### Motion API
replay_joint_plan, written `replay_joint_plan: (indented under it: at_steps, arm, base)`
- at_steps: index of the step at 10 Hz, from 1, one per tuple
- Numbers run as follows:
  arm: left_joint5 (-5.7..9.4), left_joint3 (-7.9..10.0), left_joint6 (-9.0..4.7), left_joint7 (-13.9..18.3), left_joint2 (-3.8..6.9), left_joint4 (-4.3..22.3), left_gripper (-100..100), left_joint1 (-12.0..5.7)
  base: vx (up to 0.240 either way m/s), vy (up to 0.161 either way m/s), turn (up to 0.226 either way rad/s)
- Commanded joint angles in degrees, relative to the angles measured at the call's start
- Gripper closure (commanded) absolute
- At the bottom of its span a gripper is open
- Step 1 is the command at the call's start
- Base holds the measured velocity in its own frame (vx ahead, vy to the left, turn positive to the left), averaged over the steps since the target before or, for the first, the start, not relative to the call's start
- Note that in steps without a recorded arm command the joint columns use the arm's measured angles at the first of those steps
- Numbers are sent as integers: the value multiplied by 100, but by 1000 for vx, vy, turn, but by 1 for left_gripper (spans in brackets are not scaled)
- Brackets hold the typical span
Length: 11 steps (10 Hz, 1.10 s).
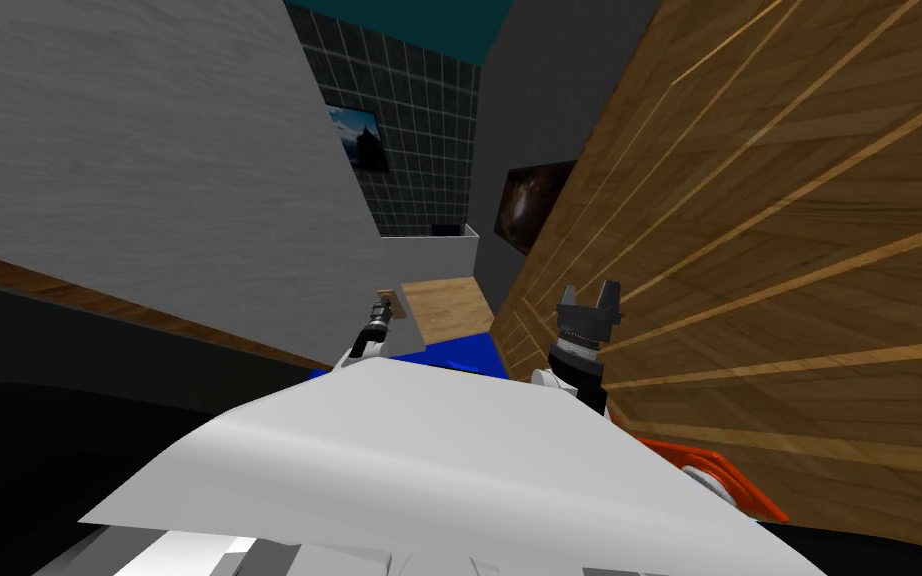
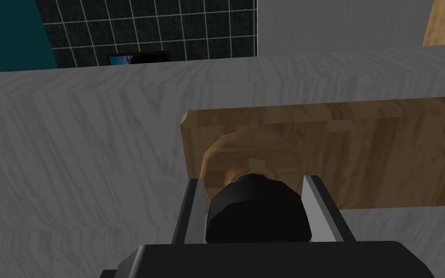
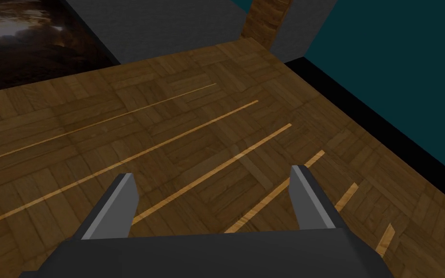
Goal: Pull the door open
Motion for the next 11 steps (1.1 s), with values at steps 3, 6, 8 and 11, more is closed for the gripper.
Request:
replay_joint_plan:
  at_steps: [3, 6, 8, 11]
  arm:
    - [23, -168, -59, 142, 171, 20, 100, 73]
    - [53, -324, -134, 296, 373, 22, 100, 133]
    - [69, -409, -176, 380, 484, 23, 100, 166]
    - [79, -541, -219, 456, 569, 11, 100, 240]
  base:
    - [-210, 27, -116]
    - [-237, 50, -160]
    - [-249, 80, -152]
    - [-151, 17, -82]
